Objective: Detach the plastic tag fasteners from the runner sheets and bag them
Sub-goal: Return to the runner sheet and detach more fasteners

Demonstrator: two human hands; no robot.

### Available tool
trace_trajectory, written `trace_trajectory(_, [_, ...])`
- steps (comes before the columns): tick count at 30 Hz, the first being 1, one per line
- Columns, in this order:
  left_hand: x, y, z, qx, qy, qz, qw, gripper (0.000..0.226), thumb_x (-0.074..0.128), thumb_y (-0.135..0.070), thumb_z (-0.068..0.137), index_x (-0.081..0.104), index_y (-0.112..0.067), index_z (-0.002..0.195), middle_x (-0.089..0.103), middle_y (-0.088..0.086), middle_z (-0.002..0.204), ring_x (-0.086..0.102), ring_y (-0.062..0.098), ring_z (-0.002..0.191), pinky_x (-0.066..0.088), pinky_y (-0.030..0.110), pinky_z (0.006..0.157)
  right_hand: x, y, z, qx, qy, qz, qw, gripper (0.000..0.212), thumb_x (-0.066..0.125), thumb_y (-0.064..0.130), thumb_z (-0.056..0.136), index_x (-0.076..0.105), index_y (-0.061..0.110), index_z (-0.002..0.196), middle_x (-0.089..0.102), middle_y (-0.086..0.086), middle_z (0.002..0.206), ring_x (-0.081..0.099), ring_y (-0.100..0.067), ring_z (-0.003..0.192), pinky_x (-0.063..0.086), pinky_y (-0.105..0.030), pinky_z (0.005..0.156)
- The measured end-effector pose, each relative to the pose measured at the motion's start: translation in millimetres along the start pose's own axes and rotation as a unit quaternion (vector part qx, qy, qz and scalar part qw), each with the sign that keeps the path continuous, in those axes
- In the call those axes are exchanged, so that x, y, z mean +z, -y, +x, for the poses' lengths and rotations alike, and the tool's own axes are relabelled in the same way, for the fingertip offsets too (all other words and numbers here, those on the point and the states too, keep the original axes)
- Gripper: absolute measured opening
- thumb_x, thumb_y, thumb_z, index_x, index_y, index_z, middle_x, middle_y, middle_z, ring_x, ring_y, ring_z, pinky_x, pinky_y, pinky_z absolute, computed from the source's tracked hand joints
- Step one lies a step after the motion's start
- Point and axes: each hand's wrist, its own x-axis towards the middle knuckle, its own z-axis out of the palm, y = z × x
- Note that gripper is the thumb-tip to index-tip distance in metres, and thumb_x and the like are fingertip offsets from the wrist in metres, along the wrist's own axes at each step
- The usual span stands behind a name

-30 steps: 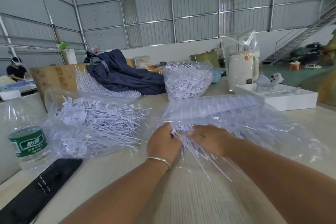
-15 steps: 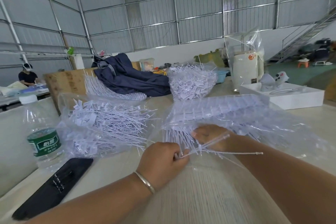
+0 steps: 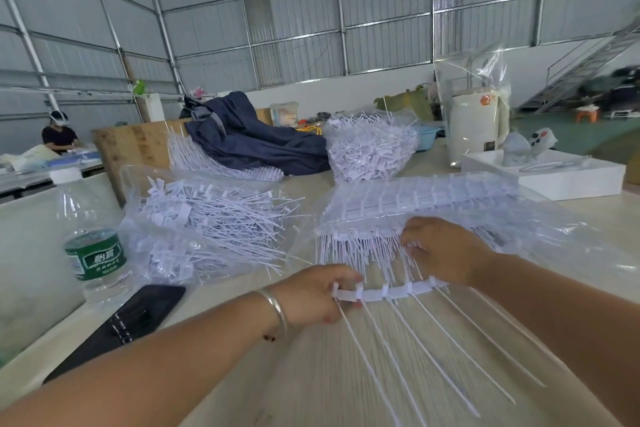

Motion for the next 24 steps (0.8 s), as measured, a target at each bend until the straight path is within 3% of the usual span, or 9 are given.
trace_trajectory(2, [-3.0, -7.9, 4.4, -0.079, 0.022, -0.178, 0.981, 0.052, 0.043, 0.019, 0.076, 0.074, -0.020, 0.093, 0.074, 0.002, 0.087, 0.069, 0.012, 0.080, 0.053, 0.027, 0.069, -3.8, -3.5, -18.9, 0.014, -0.037, -0.045, 0.998, 0.017, 0.042, 0.020, 0.096, 0.056, 0.018, 0.088, 0.050, 0.004, 0.096, 0.056, -0.018, 0.098, 0.042, -0.028, 0.073])
trace_trajectory(4, [-5.6, -17.3, 9.8, -0.137, 0.068, -0.303, 0.941, 0.048, 0.037, 0.012, 0.073, 0.076, -0.008, 0.092, 0.074, 0.015, 0.090, 0.072, 0.025, 0.083, 0.056, 0.033, 0.073, -6.3, -5.8, -34.1, 0.034, -0.045, -0.075, 0.996, 0.018, 0.039, 0.024, 0.097, 0.048, 0.022, 0.081, 0.049, 0.004, 0.091, 0.051, -0.015, 0.084, 0.037, -0.027, 0.066])
trace_trajectory(7, [-14.7, -34.1, 19.5, -0.176, 0.186, -0.322, 0.911, 0.047, 0.043, -0.017, 0.073, 0.068, 0.002, 0.109, 0.071, 0.019, 0.106, 0.069, 0.032, 0.096, 0.054, 0.036, 0.086, -7.8, -10.1, -47.3, 0.054, -0.012, -0.118, 0.991, 0.027, 0.035, 0.032, 0.100, 0.059, 0.022, 0.092, 0.059, 0.002, 0.099, 0.057, -0.018, 0.093, 0.041, -0.027, 0.072])
trace_trajectory(11, [-8.0, -56.5, 39.4, -0.221, 0.182, -0.158, 0.945, 0.055, 0.038, -0.043, 0.100, 0.061, 0.005, 0.114, 0.068, 0.024, 0.110, 0.070, 0.025, 0.077, 0.056, 0.030, 0.072, -4.7, -9.9, -54.2, 0.049, 0.064, -0.056, 0.995, 0.034, 0.032, 0.033, 0.103, 0.064, 0.022, 0.111, 0.062, 0.001, 0.114, 0.055, -0.019, 0.104, 0.044, -0.033, 0.092])
trace_trajectory(13, [8.7, -68.7, 46.6, -0.199, 0.131, -0.072, 0.968, 0.039, 0.049, -0.038, 0.099, 0.064, -0.003, 0.095, 0.073, 0.021, 0.095, 0.067, 0.026, 0.076, 0.051, 0.032, 0.073, -2.9, -8.4, -52.6, 0.036, 0.090, -0.019, 0.995, 0.034, 0.033, 0.030, 0.104, 0.063, 0.020, 0.117, 0.061, 0.002, 0.120, 0.055, -0.019, 0.110, 0.042, -0.034, 0.096])
trace_trajectory(16, [31.3, -81.2, 50.2, -0.117, 0.032, 0.108, 0.987, 0.035, 0.059, -0.035, 0.093, 0.058, -0.010, 0.068, 0.059, 0.006, 0.066, 0.060, 0.023, 0.065, 0.042, 0.024, 0.056, -4.3, -10.0, -48.8, 0.052, 0.095, 0.064, 0.992, 0.026, 0.036, 0.028, 0.104, 0.062, 0.021, 0.101, 0.058, 0.007, 0.106, 0.053, -0.015, 0.102, 0.040, -0.030, 0.095])
trace_trajectory(20, [43.0, -90.5, 24.4, 0.025, -0.065, 0.309, 0.949, 0.045, 0.047, -0.038, 0.099, 0.042, -0.014, 0.062, 0.040, 0.001, 0.060, 0.042, 0.022, 0.061, 0.022, 0.025, 0.046, -13.5, -14.4, -44.0, 0.059, 0.106, 0.115, 0.986, 0.021, 0.046, 0.018, 0.100, 0.058, 0.020, 0.083, 0.059, 0.002, 0.095, 0.053, -0.012, 0.090, 0.038, -0.021, 0.082])
trace_trajectory(22, [42.6, -91.8, 4.9, 0.112, -0.112, 0.371, 0.915, 0.036, 0.044, -0.035, 0.101, 0.052, -0.013, 0.074, 0.040, -0.001, 0.063, 0.040, 0.023, 0.063, 0.017, 0.025, 0.046, -17.6, -15.6, -42.0, 0.067, 0.100, 0.116, 0.986, 0.019, 0.050, 0.018, 0.097, 0.064, 0.017, 0.084, 0.064, -0.001, 0.093, 0.055, -0.014, 0.086, 0.039, -0.024, 0.079])
trace_trajectory(24, [40.2, -89.8, -11.2, 0.197, -0.142, 0.403, 0.883, 0.030, 0.043, -0.032, 0.101, 0.060, -0.009, 0.091, 0.053, 0.004, 0.070, 0.040, 0.025, 0.061, 0.015, 0.026, 0.046, -18.3, -16.8, -41.4, 0.076, 0.091, 0.126, 0.985, 0.018, 0.053, 0.019, 0.097, 0.066, 0.017, 0.086, 0.067, -0.001, 0.092, 0.057, -0.015, 0.084, 0.040, -0.026, 0.078])
